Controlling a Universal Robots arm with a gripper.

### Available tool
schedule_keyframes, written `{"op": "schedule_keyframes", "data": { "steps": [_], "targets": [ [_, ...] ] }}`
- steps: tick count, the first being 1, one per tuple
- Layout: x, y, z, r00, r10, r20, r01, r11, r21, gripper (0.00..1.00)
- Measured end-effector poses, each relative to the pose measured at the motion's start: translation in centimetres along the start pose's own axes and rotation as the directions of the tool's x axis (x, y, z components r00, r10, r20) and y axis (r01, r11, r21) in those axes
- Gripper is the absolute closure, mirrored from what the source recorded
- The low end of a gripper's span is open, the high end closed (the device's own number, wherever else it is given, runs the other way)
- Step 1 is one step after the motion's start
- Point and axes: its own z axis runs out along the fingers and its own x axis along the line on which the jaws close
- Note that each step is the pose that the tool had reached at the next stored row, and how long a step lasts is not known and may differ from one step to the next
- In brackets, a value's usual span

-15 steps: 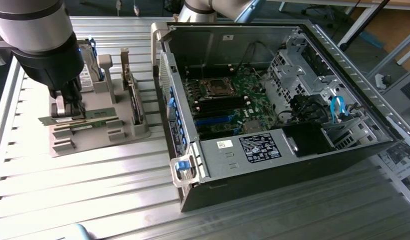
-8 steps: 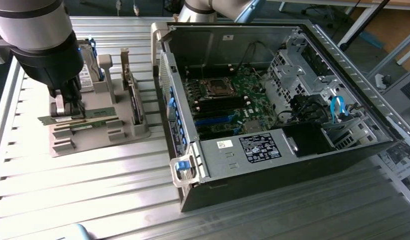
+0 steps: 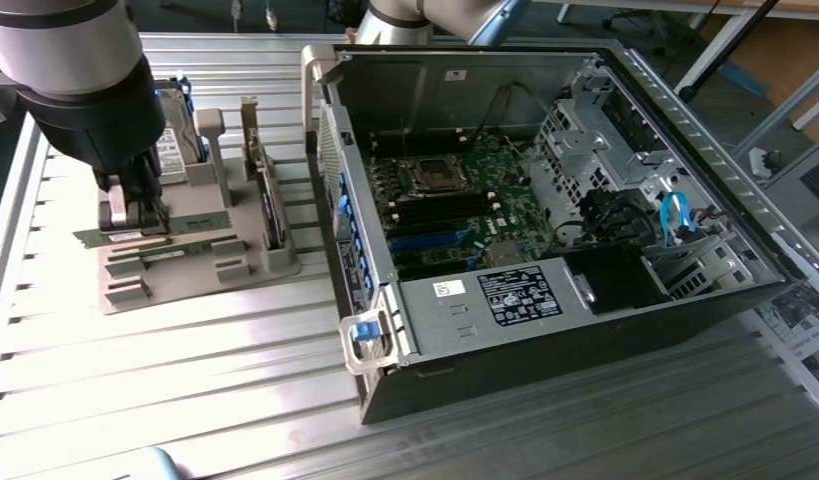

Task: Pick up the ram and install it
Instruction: 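Pick up the ram and move it above insertion slot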

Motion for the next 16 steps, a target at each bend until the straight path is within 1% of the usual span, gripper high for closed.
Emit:
{"op": "schedule_keyframes", "data": {
  "steps": [8, 9, 10, 16],
  "targets": [
    [0.0, 0.0, -0.17, 1.0, 0.0, 0.0, 0.0, 1.0, 0.0, 0.86],
    [0.0, 0.0, -0.27, 1.0, 0.0, -0.0004, 0.0, 1.0, 0.0, 0.86],
    [0.0, 0.0, -0.32, 1.0, 0.001, -0.0024, -0.001, 1.0, -0.0001, 0.86],
    [0.0, 0.0, -0.43, 1.0, 0.001, -0.0035, -0.001, 1.0, 0.0, 0.86]
  ]
}}
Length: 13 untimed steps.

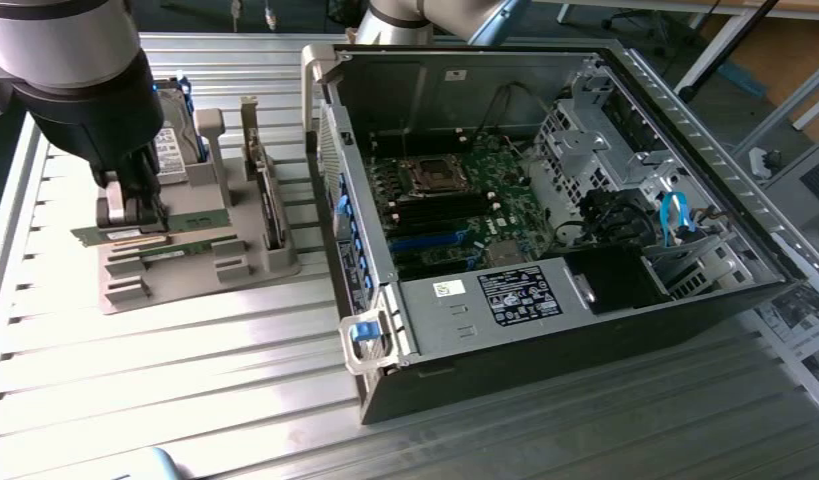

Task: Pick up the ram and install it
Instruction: 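Pick up the ram and move it above insertion slot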

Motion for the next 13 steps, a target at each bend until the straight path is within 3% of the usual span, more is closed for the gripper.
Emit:
{"op": "schedule_keyframes", "data": {
  "steps": [13],
  "targets": [
    [-0.01, 0.0, -0.37, 1.0, 0.001, -0.0031, -0.001, 1.0, 0.0, 0.86]
  ]
}}
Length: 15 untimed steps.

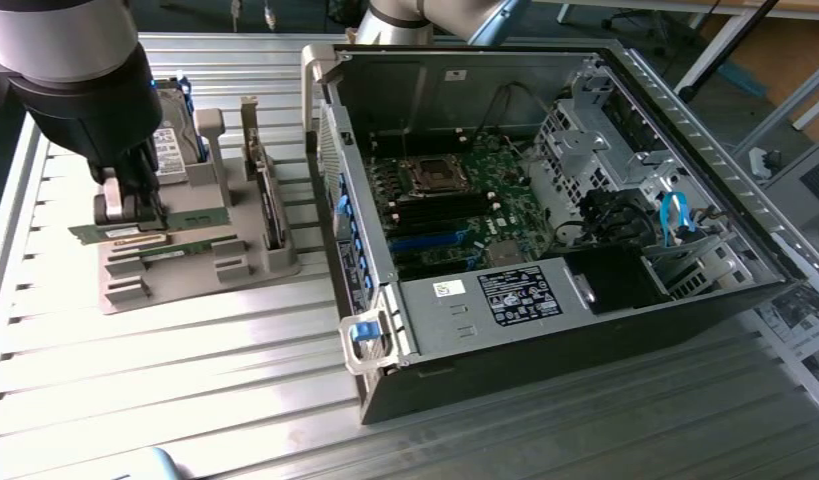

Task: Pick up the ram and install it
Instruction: 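Pick up the ram and move it above insertion slot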

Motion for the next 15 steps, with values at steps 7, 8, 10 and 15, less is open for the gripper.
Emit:
{"op": "schedule_keyframes", "data": {
  "steps": [7, 8, 10, 15],
  "targets": [
    [0.0, 0.0, -0.27, 1.0, 0.0, -0.0003, 0.0, 1.0, 0.0, 0.86],
    [0.0, 0.0, -0.31, 1.0, 0.0, -0.0002, 0.0, 1.0, 0.0, 0.86],
    [-0.01, 0.0, -0.44, 1.0, 0.0, -0.0003, 0.0, 1.0, -0.0001, 0.86],
    [-0.01, 0.0, -0.64, 1.0, 0.001, -0.0002, -0.001, 1.0, 0.0, 0.86]
  ]
}}
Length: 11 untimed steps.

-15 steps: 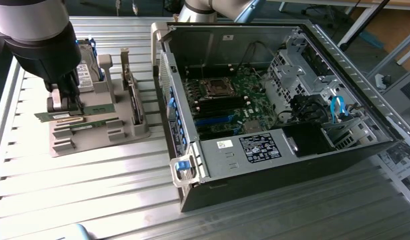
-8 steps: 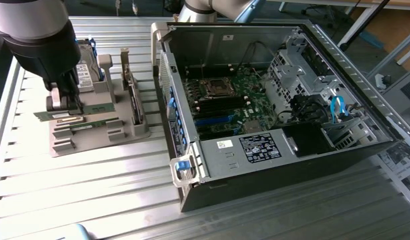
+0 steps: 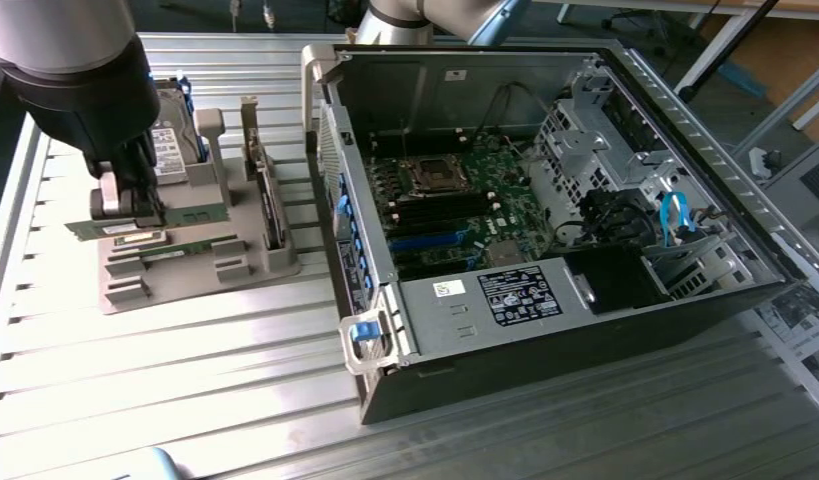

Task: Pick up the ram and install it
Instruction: 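Pick up the ram and move it above insertion slot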

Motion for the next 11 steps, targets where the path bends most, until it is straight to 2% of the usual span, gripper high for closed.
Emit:
{"op": "schedule_keyframes", "data": {
  "steps": [11],
  "targets": [
    [0.0, 0.0, -0.17, 1.0, 0.001, -0.0017, -0.001, 1.0, 0.0, 0.86]
  ]
}}
